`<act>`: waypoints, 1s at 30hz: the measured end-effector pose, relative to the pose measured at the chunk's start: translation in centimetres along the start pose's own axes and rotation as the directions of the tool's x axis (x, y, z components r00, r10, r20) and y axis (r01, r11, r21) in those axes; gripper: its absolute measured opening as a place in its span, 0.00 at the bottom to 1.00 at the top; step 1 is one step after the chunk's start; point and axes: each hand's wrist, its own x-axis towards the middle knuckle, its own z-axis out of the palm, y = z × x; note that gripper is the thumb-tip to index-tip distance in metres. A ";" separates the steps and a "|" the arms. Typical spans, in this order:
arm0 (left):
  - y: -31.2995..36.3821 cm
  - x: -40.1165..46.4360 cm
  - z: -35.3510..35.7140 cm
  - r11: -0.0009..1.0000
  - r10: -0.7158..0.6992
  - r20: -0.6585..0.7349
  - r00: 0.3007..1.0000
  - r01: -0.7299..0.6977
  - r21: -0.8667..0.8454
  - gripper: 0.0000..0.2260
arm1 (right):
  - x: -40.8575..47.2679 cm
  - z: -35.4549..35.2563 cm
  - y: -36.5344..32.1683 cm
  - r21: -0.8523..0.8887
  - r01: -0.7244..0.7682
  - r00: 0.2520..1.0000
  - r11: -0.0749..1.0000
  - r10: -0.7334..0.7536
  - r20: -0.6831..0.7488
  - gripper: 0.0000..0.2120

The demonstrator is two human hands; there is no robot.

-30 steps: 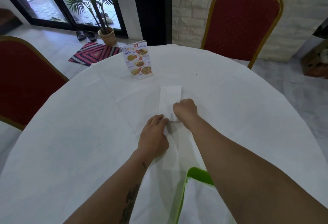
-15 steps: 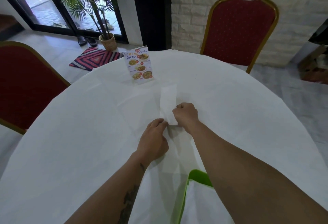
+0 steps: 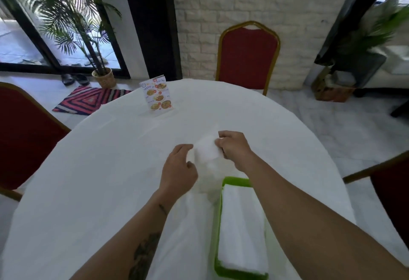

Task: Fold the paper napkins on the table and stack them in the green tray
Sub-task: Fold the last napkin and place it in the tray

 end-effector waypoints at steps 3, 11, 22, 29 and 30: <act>1.2 -2.3 -1.9 0.996 0.044 -0.007 0.999 -0.045 -0.077 0.23 | -4.8 -1.5 -0.2 0.112 -0.020 0.999 0.994 0.023 -0.026 0.12; 3.1 -8.9 -3.4 0.984 0.093 0.137 0.986 -0.069 -0.167 0.22 | -15.8 -4.9 4.6 0.201 -0.075 0.981 0.977 0.108 -0.160 0.12; 2.4 -14.6 -1.1 0.994 0.077 0.364 0.928 -0.041 -0.106 0.23 | -19.3 -4.5 9.5 -0.056 -0.215 0.957 0.975 0.199 -0.213 0.14; 3.4 -14.9 -0.1 0.995 0.086 0.395 0.914 -0.061 -0.075 0.24 | -19.6 -4.9 10.1 -0.299 -0.172 0.967 0.939 0.102 -0.235 0.07; 3.5 -15.1 0.1 0.995 0.088 0.402 0.911 -0.066 -0.070 0.24 | -19.7 -5.0 10.0 -0.340 -0.166 0.965 0.925 0.082 -0.247 0.03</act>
